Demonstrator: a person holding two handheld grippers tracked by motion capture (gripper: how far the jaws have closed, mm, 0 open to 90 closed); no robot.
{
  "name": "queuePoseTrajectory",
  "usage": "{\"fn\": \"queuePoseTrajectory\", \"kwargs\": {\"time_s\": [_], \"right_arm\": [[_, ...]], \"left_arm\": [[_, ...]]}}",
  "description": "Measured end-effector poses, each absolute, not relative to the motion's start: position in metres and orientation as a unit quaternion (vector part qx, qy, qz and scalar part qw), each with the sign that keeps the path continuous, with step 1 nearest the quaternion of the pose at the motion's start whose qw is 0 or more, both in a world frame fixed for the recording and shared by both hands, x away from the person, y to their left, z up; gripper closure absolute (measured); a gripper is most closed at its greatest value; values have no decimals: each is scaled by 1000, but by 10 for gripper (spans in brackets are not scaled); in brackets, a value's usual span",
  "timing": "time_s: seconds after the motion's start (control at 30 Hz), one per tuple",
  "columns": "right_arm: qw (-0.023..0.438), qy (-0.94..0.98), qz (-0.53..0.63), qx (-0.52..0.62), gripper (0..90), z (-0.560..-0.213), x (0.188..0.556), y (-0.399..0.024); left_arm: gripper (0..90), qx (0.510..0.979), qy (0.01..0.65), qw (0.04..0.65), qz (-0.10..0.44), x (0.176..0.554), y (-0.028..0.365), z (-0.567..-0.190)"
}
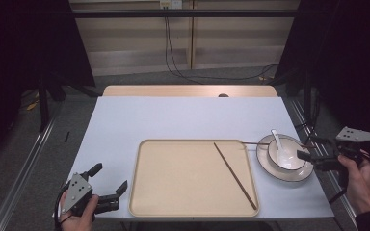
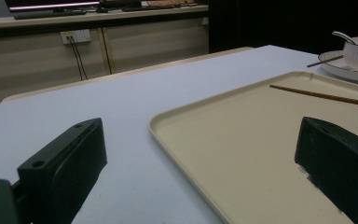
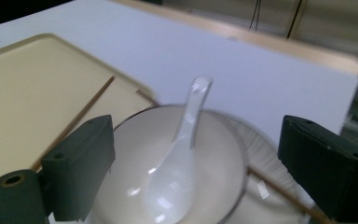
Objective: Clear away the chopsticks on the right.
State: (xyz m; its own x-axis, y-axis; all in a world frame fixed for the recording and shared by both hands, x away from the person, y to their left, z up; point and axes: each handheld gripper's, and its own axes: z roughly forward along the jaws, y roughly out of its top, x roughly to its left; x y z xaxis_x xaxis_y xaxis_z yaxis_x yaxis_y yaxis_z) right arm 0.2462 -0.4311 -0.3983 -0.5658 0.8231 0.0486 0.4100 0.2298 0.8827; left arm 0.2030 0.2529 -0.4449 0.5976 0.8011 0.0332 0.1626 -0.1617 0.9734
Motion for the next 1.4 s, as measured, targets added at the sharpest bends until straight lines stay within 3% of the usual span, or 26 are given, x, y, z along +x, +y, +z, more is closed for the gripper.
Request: {"fn": "queuePoseTrajectory", "kwargs": {"time_s": [0.23,0.37,0.47,0.5,0.7,0.73,0.8,0.83,0.9,1.1,1.4], "right_arm": [[206,781,437,395,112,-389,275,-454],[186,806,434,356,3,-383,287,-466],[186,812,428,350,20,-383,294,-474],[174,824,413,347,72,-386,300,-477],[182,839,373,353,186,-396,311,-483],[188,845,364,343,250,-397,312,-485],[210,842,350,352,251,-399,315,-489],[203,853,337,342,355,-403,318,-491],[192,859,331,340,377,-405,320,-491],[145,895,302,294,601,-425,326,-472],[132,911,277,275,676,-432,334,-460]], "left_arm": [[20,704,341,551,290,203,253,-445],[20,704,342,550,292,203,252,-445],[20,708,338,547,290,203,253,-444],[20,708,339,547,291,203,253,-444],[20,710,337,545,291,204,253,-445],[20,710,339,546,288,203,253,-445],[20,712,341,542,289,203,253,-445],[20,711,341,543,288,204,253,-445],[20,709,344,544,288,204,253,-445],[20,709,345,543,289,203,253,-445],[20,709,336,548,289,203,253,-445]]}}
